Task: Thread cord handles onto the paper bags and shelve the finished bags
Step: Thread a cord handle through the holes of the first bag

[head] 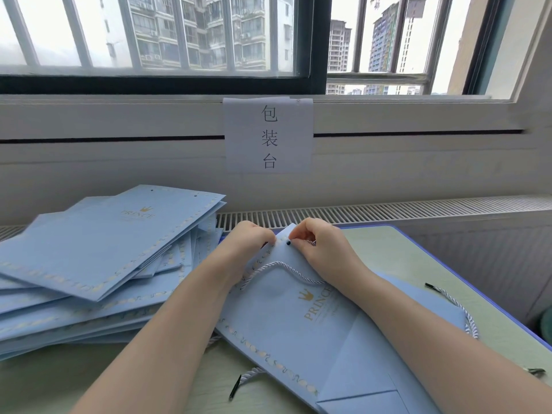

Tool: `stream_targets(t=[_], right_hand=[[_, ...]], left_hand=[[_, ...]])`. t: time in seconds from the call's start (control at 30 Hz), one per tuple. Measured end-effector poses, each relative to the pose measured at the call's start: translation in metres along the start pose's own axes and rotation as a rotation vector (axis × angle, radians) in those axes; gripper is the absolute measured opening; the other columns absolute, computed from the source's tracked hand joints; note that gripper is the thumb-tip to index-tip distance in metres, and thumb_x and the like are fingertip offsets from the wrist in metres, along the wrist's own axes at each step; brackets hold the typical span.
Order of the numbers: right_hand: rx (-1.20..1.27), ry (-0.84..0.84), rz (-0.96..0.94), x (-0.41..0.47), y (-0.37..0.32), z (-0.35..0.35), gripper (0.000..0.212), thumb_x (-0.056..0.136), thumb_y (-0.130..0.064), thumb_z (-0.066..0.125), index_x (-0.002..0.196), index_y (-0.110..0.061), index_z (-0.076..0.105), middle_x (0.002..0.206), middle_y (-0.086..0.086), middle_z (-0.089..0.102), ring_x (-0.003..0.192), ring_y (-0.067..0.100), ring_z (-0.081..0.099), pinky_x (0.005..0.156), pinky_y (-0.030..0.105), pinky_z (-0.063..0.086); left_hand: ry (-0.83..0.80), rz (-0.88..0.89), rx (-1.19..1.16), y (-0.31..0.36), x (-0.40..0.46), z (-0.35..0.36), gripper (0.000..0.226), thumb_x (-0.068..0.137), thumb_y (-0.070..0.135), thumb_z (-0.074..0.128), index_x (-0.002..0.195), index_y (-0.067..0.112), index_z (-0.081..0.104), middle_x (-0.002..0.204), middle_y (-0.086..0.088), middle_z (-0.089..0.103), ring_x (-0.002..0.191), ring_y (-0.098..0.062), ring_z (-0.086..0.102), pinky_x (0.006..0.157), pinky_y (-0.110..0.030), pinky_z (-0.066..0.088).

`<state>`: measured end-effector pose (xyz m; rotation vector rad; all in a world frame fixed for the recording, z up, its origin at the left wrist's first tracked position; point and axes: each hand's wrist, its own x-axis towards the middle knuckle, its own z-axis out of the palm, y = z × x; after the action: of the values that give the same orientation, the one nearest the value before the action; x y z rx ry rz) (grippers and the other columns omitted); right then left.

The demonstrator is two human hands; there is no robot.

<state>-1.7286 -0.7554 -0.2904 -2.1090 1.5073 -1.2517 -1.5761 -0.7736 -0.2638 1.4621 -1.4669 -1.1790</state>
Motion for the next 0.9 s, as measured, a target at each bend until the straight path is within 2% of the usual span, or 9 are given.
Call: stream_targets(t=[0.03, 0.1, 0.13, 0.23, 0.37, 0.47, 0.57, 0.7, 0.9], right_hand=[[-0.013, 0.017, -0.030, 0.000, -0.001, 0.000, 0.011, 0.089, -0.006, 0.058, 0.086, -0.015, 0.063, 0.090, 0.002, 0.061, 0.078, 0.006, 0.052, 0.069, 0.004, 0.037], [-0.023, 0.057, -0.087, 0.000, -0.003, 0.001, 0.010, 0.089, -0.005, 0.059, 0.088, -0.010, 0.066, 0.088, 0.002, 0.062, 0.080, 0.010, 0.055, 0.071, 0.007, 0.039], [-0.027, 0.067, -0.108, 0.000, -0.004, 0.002, 0.010, 0.088, -0.004, 0.059, 0.088, -0.009, 0.067, 0.088, 0.002, 0.062, 0.081, 0.011, 0.055, 0.072, 0.008, 0.041], [-0.042, 0.061, -0.148, 0.001, -0.005, 0.005, 0.012, 0.086, 0.000, 0.059, 0.085, -0.008, 0.068, 0.087, 0.002, 0.058, 0.079, 0.011, 0.054, 0.071, 0.008, 0.040], [0.003, 0.077, -0.144, 0.000, -0.007, 0.004, 0.012, 0.086, 0.000, 0.059, 0.083, -0.009, 0.067, 0.084, -0.003, 0.054, 0.077, 0.002, 0.052, 0.071, 0.006, 0.038], [0.048, 0.100, -0.106, 0.000, -0.009, 0.003, 0.011, 0.088, -0.005, 0.058, 0.084, -0.011, 0.065, 0.085, -0.003, 0.058, 0.077, 0.004, 0.053, 0.069, 0.007, 0.038], [0.114, 0.115, -0.036, 0.000, -0.010, 0.001, 0.014, 0.090, -0.007, 0.054, 0.084, -0.015, 0.064, 0.084, 0.000, 0.064, 0.075, 0.006, 0.055, 0.065, 0.009, 0.039], [0.152, 0.075, 0.012, -0.001, -0.010, -0.001, 0.012, 0.091, -0.009, 0.055, 0.087, -0.015, 0.064, 0.081, 0.000, 0.065, 0.074, 0.008, 0.056, 0.063, 0.011, 0.040], [0.112, -0.013, 0.035, -0.001, -0.012, -0.001, 0.014, 0.088, -0.006, 0.056, 0.090, -0.018, 0.062, 0.081, -0.004, 0.060, 0.075, 0.008, 0.055, 0.066, 0.012, 0.041]], left_hand=[[0.011, -0.022, 0.002, 0.000, 0.000, -0.001, 0.006, 0.076, 0.004, 0.054, 0.074, 0.008, 0.051, 0.070, -0.011, 0.046, 0.059, -0.022, 0.041, 0.059, -0.029, 0.030], [0.012, -0.075, -0.009, 0.001, -0.001, -0.002, 0.019, 0.078, 0.008, 0.051, 0.059, 0.008, 0.053, 0.053, -0.006, 0.045, 0.044, -0.018, 0.037, 0.054, -0.024, 0.026], [0.000, -0.093, -0.024, 0.002, -0.002, -0.002, 0.023, 0.078, 0.009, 0.050, 0.057, 0.009, 0.059, 0.051, -0.005, 0.047, 0.043, -0.018, 0.039, 0.054, -0.024, 0.027], [-0.012, -0.120, -0.083, 0.003, -0.004, -0.001, 0.023, 0.080, 0.013, 0.045, 0.074, 0.007, 0.066, 0.067, -0.013, 0.057, 0.060, -0.024, 0.047, 0.062, -0.030, 0.034], [-0.021, -0.177, -0.151, 0.007, -0.003, -0.003, 0.031, 0.088, 0.015, 0.040, 0.060, 0.011, 0.051, 0.058, -0.007, 0.050, 0.051, -0.019, 0.037, 0.052, -0.025, 0.030], [-0.039, -0.196, -0.170, 0.011, -0.005, -0.005, 0.037, 0.090, 0.016, 0.039, 0.056, 0.011, 0.050, 0.045, -0.002, 0.049, 0.048, -0.018, 0.035, 0.051, -0.025, 0.030], [-0.018, -0.169, -0.173, 0.012, -0.008, -0.006, 0.034, 0.090, 0.011, 0.042, 0.059, 0.008, 0.055, 0.052, -0.007, 0.054, 0.049, -0.019, 0.040, 0.051, -0.024, 0.034], [-0.020, -0.146, -0.230, 0.011, -0.011, -0.009, 0.030, 0.090, 0.005, 0.042, 0.065, 0.004, 0.060, 0.048, -0.006, 0.058, 0.044, -0.017, 0.049, 0.046, -0.020, 0.043], [0.059, -0.101, -0.102, 0.013, -0.012, -0.005, 0.028, 0.086, 0.000, 0.043, 0.067, 0.000, 0.064, 0.065, -0.016, 0.061, 0.059, -0.026, 0.052, 0.059, -0.027, 0.042]])
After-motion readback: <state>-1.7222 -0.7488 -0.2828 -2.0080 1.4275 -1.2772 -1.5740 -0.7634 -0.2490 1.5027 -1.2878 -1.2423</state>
